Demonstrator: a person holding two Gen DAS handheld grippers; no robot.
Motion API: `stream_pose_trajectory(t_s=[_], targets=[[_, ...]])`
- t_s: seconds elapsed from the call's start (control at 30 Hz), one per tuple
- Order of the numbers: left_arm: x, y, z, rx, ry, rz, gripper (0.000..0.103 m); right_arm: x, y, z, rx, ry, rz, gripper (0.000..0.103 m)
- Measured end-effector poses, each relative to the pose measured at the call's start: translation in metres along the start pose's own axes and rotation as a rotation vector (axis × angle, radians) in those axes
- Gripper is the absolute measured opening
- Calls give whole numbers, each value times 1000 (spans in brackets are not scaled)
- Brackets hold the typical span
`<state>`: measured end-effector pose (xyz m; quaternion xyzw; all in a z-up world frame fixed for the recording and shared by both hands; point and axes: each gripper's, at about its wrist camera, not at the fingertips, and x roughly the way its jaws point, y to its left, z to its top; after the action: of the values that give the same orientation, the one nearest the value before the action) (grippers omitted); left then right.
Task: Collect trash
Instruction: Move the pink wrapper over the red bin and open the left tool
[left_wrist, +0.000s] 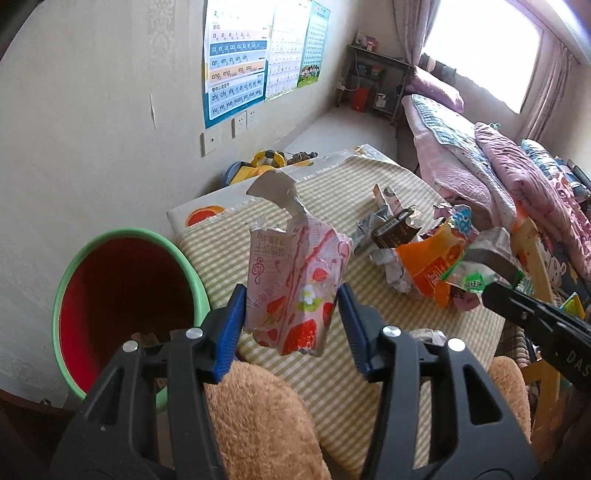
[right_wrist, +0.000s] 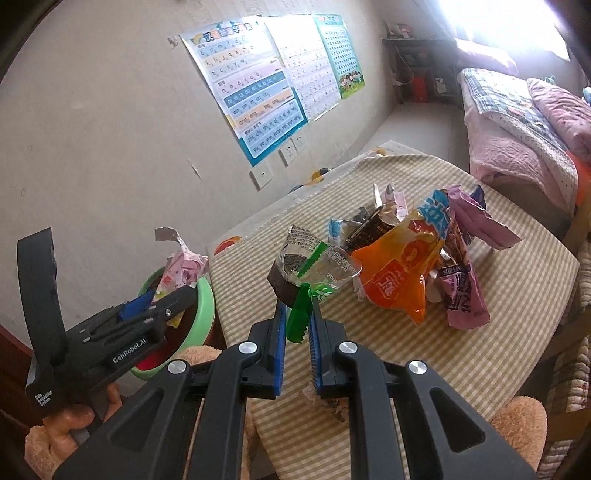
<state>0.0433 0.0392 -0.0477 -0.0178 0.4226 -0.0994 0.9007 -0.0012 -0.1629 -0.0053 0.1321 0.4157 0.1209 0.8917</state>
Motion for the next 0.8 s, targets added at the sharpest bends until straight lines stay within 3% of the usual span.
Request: stream_pose_trajectory(t_s=[0.8], targets=[[-1, 28, -7, -54, 13, 39, 49, 8, 40, 1, -93, 11, 44, 11]])
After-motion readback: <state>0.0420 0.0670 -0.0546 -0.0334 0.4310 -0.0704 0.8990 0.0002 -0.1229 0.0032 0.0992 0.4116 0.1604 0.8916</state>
